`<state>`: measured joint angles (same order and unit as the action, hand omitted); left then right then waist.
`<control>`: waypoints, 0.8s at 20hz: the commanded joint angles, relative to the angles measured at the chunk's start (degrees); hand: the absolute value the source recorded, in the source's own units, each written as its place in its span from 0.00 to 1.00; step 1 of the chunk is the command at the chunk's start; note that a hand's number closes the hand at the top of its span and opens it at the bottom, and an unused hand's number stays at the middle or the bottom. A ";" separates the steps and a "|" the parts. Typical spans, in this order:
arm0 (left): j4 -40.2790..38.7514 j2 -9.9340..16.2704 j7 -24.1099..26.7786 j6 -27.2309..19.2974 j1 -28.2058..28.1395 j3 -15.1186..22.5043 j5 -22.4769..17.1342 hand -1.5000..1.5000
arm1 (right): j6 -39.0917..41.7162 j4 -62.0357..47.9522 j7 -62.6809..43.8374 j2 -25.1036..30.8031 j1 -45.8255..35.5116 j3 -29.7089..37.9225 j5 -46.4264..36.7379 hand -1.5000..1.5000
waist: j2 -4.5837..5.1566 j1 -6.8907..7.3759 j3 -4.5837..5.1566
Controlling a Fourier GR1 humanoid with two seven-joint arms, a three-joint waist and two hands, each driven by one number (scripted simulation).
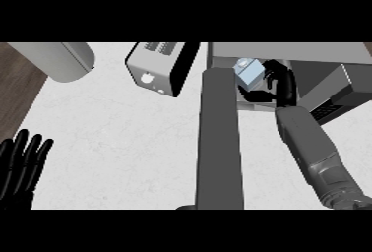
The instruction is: Pick up the milk, place it into the microwave and close the microwave
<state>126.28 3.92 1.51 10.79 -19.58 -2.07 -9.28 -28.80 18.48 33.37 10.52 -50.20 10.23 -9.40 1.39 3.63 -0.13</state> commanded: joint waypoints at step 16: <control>-2.81 -0.63 2.40 0.10 0.40 2.91 5.79 0.00 | -6.02 -13.93 -2.06 0.92 -10.33 -5.06 -9.59 0.00 | 0.91 2.47 -0.06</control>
<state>123.99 4.26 2.77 10.93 -18.45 -0.71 -4.76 -36.34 6.17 32.28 12.62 -59.22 5.73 -18.25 2.27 5.88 -0.19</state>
